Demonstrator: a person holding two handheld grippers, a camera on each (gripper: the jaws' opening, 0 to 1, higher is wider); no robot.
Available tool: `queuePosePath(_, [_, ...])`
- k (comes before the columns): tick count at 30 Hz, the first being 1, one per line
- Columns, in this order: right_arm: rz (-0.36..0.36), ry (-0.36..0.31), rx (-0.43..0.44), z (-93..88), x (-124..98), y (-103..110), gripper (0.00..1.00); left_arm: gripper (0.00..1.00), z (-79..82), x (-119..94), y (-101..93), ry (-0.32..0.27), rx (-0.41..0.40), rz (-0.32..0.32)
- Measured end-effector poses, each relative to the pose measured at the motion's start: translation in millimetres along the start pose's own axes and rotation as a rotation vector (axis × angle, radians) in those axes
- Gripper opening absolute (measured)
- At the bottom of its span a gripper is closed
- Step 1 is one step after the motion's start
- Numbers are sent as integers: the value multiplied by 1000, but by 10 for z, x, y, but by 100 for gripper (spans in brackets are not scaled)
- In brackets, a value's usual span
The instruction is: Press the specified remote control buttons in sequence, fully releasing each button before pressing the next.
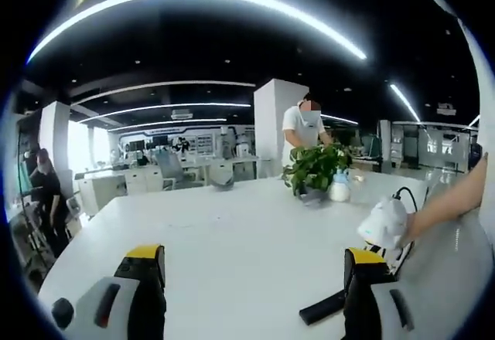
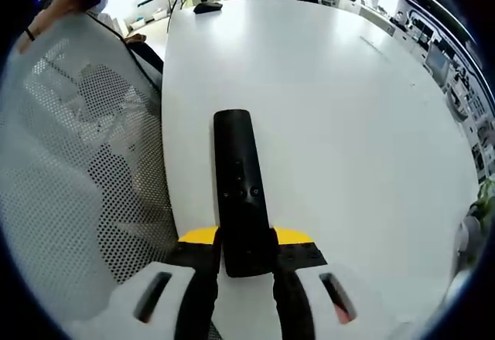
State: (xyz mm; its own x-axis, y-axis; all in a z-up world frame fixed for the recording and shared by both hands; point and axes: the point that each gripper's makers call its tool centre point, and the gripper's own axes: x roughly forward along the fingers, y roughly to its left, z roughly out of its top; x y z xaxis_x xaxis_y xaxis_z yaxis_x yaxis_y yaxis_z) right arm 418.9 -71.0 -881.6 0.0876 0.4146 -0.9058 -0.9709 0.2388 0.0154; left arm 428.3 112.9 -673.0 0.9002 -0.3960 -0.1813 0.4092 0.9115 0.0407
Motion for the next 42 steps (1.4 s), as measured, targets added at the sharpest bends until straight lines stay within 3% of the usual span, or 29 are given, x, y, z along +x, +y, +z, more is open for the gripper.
queuePosePath(3, [-2, -3, -2, 5, -3, 1, 25, 100, 22, -9, -4, -8, 32, 7])
queuePosePath(6, [42, -22, 136, 41, -6, -10, 25, 100, 3, -8, 0, -1, 54, 9])
queuePosePath(7, [48, -41, 91, 78, -10, -29, 24, 100, -8, -9, 7, 4, 48, 7])
queuePosePath(11, [44, 4, -14, 69, 1, -103, 24, 100, 29, -36, 82, -24, -6, 21])
queuePosePath(13, [46, 5, -18, 82, 20, -107, 24, 100, 25, -34, 99, -24, -18, 26])
queuePosePath(16, [46, 8, -36, 106, 27, -163, 24, 100, 14, -27, 90, -17, -10, 29])
queuePosePath(18, [35, 19, -94, 108, 29, -221, 24, 100, 15, -30, 80, -16, 18, 32])
queuePosePath(42, [78, 28, -104, 156, 74, -480, 24, 100, -83, 23, -25, 38, 42, -25])
